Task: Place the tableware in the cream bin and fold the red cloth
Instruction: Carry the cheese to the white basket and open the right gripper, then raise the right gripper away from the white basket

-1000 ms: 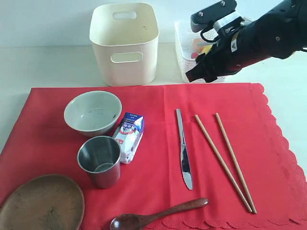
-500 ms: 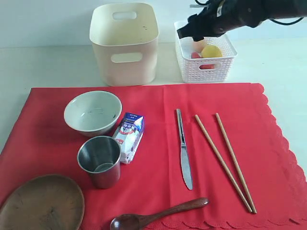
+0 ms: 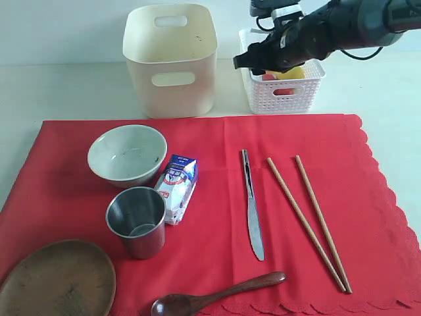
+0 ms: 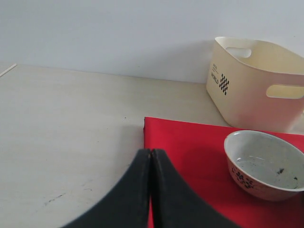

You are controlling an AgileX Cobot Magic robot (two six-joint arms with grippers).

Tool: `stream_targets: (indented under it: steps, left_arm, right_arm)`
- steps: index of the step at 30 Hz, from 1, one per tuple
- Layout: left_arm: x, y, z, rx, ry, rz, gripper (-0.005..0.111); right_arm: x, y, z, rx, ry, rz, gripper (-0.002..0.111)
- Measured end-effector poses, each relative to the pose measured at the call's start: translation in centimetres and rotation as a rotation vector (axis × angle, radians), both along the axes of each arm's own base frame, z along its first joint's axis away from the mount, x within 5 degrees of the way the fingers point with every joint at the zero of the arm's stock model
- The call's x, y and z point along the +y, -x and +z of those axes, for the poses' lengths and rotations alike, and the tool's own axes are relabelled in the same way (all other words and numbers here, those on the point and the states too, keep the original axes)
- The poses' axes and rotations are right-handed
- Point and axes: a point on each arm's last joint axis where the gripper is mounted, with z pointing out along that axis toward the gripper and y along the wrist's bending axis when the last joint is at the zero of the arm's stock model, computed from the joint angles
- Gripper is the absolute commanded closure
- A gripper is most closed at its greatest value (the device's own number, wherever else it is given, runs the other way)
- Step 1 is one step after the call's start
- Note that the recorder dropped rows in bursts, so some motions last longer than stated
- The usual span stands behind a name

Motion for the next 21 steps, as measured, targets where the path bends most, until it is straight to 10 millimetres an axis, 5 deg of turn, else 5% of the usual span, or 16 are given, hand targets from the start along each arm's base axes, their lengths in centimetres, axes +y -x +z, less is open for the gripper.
stream_targets:
  steps: [8, 21]
  left_arm:
    - [0.0, 0.0, 0.0, 0.000, 0.000, 0.000, 0.104]
    - [0.0, 0.0, 0.0, 0.000, 0.000, 0.000, 0.104]
  right_arm:
    - [-0.2, 0.2, 0.6, 0.022, -0.016, -0.034, 0.030]
    - [-1.9, 3.1, 8.0, 0.073, 0.046, -0.105, 0.030]
